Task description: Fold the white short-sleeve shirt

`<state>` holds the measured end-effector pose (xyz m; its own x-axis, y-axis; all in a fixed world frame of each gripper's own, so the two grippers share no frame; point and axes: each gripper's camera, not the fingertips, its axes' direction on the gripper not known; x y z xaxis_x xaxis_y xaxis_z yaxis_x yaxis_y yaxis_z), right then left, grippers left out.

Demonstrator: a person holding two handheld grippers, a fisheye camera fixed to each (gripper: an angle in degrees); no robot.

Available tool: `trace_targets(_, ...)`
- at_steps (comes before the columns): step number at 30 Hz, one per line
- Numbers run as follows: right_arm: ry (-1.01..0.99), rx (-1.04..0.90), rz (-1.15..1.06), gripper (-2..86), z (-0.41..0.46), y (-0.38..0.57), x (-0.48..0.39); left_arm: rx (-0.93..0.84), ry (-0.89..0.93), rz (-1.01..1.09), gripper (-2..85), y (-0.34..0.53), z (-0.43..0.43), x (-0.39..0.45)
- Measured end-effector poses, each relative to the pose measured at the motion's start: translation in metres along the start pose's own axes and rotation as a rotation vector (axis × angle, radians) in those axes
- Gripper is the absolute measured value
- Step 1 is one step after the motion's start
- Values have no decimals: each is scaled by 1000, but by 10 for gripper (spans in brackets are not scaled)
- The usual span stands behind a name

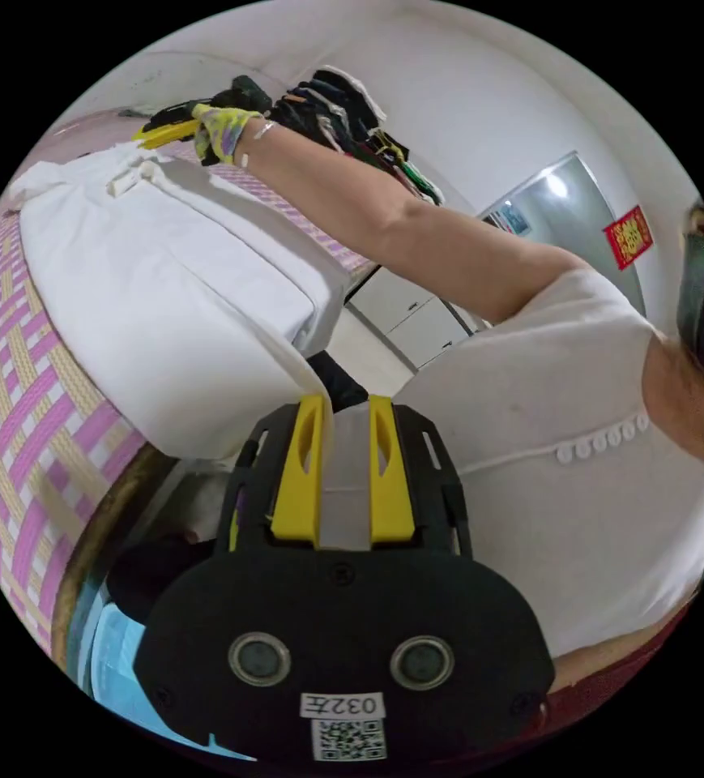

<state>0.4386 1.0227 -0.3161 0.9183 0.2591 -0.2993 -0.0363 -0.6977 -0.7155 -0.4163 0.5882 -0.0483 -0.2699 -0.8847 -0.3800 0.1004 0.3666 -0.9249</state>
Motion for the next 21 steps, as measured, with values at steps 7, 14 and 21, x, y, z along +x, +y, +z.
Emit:
trace_targets(7, -337, -17, -499, 58, -76, 194, -85, 337, 72, -232, 37, 109, -64, -69)
trace_targets(14, -333, -331, -351, 88, 3, 351, -85, 471, 70, -308, 74, 136, -63, -121)
trace_targets(21, -348, -314, -203, 122, 60, 376, -70, 564, 199, -359, 18, 146, -29, -152)
